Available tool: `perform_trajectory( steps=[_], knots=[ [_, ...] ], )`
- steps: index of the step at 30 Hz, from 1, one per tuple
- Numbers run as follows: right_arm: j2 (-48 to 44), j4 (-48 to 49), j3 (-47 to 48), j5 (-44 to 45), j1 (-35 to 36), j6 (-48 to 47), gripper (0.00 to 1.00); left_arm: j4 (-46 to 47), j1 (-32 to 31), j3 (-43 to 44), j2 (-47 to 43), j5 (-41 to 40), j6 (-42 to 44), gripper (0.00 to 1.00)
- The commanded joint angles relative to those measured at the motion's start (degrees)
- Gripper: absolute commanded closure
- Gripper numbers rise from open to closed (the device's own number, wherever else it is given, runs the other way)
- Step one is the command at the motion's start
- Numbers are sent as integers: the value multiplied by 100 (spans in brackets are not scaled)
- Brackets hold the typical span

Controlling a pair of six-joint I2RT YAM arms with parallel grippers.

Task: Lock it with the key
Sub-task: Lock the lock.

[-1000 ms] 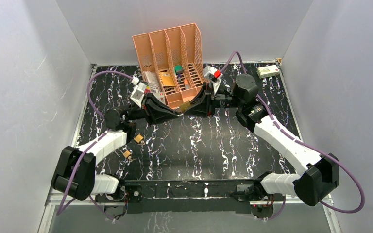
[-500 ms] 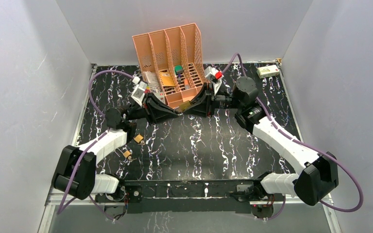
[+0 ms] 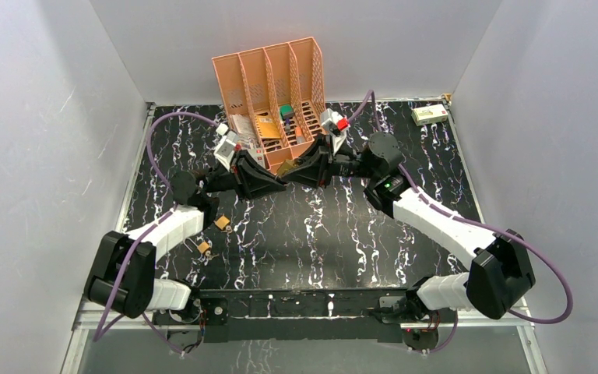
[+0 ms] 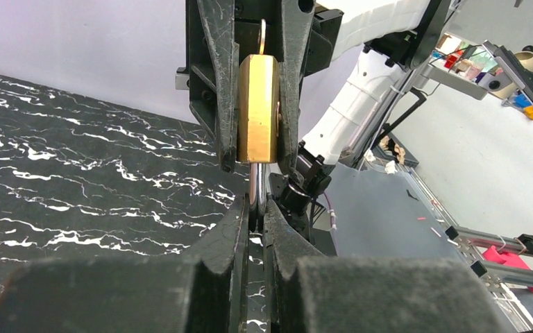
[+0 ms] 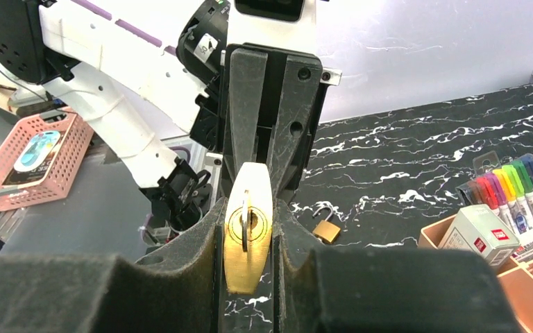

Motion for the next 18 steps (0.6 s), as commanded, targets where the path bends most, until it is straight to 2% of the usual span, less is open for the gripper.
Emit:
perform_trajectory(
  steps=[1,8,18],
  knots=[
    [580,-543,-261,-300,715,-165,100,490,-325,260,-333,-1124,-51,100],
    [497,-574,-400,-245,715,-186,100,435,17,103,-589,-1185,-101,100],
    [314,-1163,-276,-166,715,-567,100,344,329,-35,-838,-1251,-166,100]
  ],
)
